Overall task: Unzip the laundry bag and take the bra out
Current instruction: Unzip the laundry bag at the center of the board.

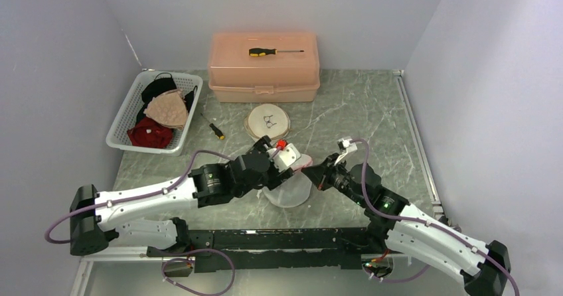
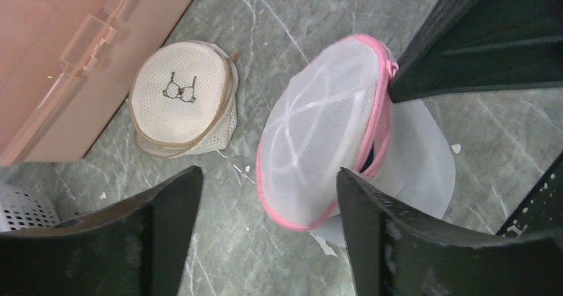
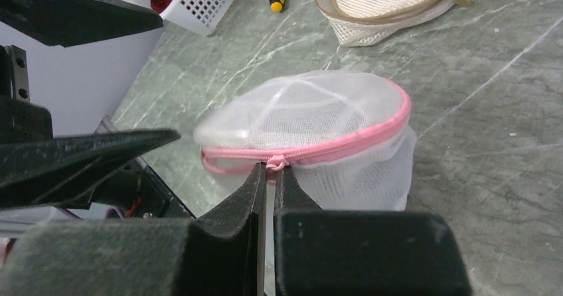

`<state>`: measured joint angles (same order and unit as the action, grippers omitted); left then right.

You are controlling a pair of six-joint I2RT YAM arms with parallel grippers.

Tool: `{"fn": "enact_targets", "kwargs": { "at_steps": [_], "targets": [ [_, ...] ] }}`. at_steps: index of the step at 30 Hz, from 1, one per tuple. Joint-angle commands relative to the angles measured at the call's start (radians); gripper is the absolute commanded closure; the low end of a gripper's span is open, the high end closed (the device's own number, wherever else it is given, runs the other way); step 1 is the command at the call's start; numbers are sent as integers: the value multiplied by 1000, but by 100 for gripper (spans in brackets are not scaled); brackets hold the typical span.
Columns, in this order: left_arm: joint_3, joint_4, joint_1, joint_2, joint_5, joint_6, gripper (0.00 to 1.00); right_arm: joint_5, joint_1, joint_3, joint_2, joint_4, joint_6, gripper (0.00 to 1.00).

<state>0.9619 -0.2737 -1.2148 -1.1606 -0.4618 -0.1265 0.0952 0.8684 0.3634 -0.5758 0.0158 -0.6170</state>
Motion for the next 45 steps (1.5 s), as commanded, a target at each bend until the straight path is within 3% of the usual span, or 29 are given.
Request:
{"fn": "enact_targets", "kwargs": {
  "at_steps": [1,6,11,16,24,26,29,33,40,45],
  "targets": [
    [-69,16,0,108,49,105,15,-8,0,-21,6,97,24,100],
    [-124,52,0,232,271,113,11,-54,3,-38,-18,110,23,100],
    [25,-45,-1,47,410,88,11,-74,2,-46,-47,129,10,100],
    [107,-93,0,-116,387,98,12,-76,3,-38,-47,112,7,100],
    [99,-105,-1,-184,287,96,19,-91,4,-27,8,79,0,100],
    [102,-110,-1,-204,283,90,25,-110,5,-20,19,74,0,100],
    [107,-107,-1,-237,264,79,46,-130,6,-7,28,67,7,100],
    [100,-102,-1,-242,190,77,95,-146,6,16,50,37,25,100],
    [25,-61,0,-140,129,63,97,-101,5,49,100,-73,47,100],
    [-29,-56,0,-57,138,52,97,37,4,32,115,-121,3,100]
  ]
}}
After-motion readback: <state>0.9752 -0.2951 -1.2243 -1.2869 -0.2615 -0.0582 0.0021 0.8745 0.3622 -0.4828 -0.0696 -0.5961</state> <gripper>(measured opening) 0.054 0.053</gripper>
